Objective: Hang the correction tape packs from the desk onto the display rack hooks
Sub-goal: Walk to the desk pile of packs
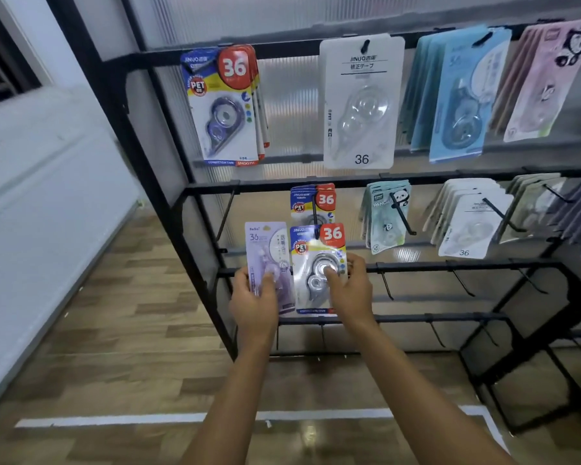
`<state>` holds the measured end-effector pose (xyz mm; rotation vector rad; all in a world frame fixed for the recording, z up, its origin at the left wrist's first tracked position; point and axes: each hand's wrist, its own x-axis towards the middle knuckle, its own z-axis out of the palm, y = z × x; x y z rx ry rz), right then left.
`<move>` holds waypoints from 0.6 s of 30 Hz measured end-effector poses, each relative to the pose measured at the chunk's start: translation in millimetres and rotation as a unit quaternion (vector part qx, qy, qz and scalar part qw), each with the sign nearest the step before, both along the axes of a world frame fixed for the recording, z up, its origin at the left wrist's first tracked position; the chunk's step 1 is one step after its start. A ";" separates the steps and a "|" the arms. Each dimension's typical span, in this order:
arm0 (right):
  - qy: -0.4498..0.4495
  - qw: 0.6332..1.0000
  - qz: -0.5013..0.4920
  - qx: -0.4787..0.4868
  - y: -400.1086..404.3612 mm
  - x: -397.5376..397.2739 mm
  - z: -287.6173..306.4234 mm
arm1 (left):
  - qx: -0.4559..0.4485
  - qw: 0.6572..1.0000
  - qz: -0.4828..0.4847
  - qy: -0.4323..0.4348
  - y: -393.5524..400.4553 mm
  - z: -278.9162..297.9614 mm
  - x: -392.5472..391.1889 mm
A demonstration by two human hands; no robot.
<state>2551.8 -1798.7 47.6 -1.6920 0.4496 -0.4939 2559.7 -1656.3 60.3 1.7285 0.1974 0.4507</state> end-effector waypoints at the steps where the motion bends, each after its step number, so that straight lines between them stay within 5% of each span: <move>1: 0.005 1.000 0.000 -0.008 -0.5 8.1 0.0 | 0.002 1.000 0.005 -0.003 1.6 0.7 2.6; 11: 0.169 0.976 -0.028 -0.136 -19.5 103.3 13.9 | -0.014 0.999 -0.042 -0.006 -1.6 11.4 27.3; 15: 0.193 0.977 -0.017 -0.084 -21.5 101.1 12.8 | -0.028 0.999 -0.032 -0.022 -2.1 20.6 29.0; 18: 0.119 0.992 -0.041 -0.020 -21.1 79.0 9.8 | -0.028 0.998 -0.025 -0.053 -8.4 28.8 25.8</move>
